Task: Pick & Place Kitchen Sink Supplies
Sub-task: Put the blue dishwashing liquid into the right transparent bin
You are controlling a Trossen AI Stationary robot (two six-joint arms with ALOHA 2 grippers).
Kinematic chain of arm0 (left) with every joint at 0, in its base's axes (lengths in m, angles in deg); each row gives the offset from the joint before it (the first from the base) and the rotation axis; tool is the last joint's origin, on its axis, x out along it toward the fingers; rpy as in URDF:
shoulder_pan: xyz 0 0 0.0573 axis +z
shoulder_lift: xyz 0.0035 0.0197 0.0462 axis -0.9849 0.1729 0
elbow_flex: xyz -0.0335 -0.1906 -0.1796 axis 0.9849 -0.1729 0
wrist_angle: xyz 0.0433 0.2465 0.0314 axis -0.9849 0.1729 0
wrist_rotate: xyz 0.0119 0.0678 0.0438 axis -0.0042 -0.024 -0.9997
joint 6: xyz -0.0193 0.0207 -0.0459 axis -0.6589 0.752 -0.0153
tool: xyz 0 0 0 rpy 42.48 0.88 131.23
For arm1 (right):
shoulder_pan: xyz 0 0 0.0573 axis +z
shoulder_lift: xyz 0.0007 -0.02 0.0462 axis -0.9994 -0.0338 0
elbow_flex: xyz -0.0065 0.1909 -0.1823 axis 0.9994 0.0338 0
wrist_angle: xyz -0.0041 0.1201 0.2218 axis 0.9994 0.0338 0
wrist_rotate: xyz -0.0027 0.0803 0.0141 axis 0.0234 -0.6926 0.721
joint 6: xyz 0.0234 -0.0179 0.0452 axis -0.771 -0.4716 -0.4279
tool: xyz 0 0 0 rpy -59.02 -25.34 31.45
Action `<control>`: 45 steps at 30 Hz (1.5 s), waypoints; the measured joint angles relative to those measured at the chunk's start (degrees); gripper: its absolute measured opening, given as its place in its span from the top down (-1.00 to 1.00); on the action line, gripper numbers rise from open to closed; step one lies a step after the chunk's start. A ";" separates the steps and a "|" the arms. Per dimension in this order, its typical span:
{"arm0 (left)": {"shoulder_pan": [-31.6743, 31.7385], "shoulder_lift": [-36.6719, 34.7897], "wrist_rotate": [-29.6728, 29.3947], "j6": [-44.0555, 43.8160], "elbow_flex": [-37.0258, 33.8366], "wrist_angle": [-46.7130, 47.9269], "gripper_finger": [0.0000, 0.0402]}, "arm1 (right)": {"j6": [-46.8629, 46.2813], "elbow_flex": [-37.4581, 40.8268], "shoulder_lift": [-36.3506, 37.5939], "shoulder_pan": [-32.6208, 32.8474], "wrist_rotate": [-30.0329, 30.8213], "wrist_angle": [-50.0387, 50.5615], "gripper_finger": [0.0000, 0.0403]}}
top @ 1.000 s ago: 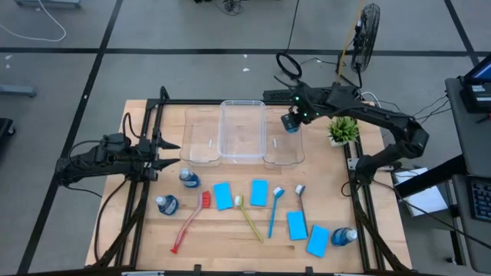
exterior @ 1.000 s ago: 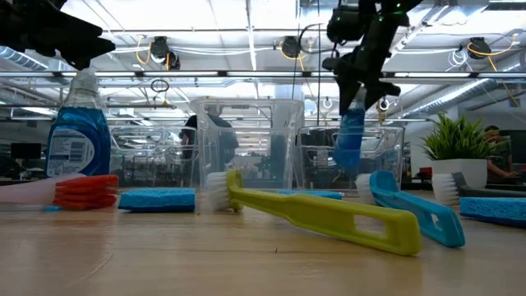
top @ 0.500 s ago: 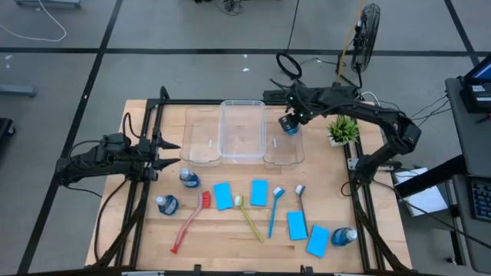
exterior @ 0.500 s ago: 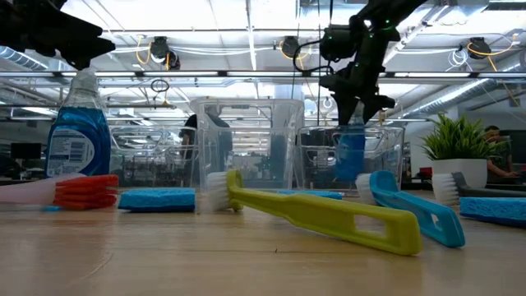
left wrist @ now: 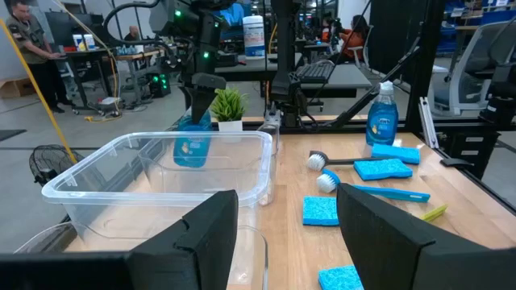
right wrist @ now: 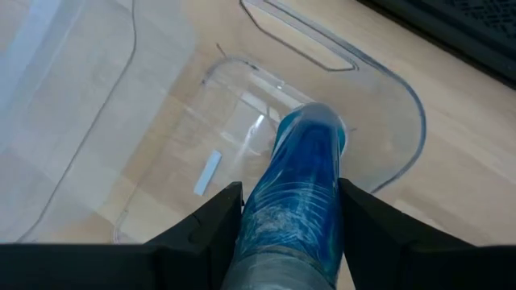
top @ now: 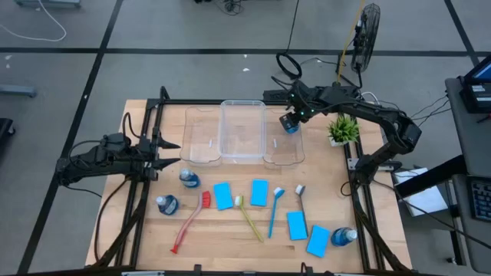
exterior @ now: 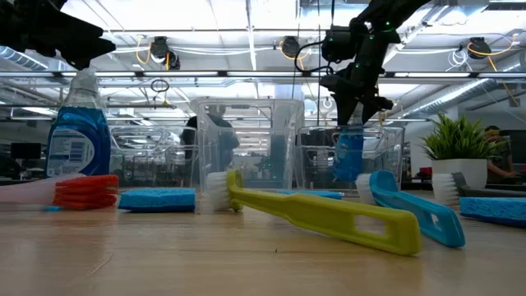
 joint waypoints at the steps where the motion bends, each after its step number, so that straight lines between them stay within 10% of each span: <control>1: 0.02 0.02 0.00 0.00 0.00 0.00 -0.07 | 0.18 0.00 -0.51 0.00 0.00 0.00 0.17; 45: 0.00 -0.01 -4.02 0.00 -0.02 -1.40 -0.07 | 6.32 0.07 1.44 -0.02 0.81 -2.23 -0.13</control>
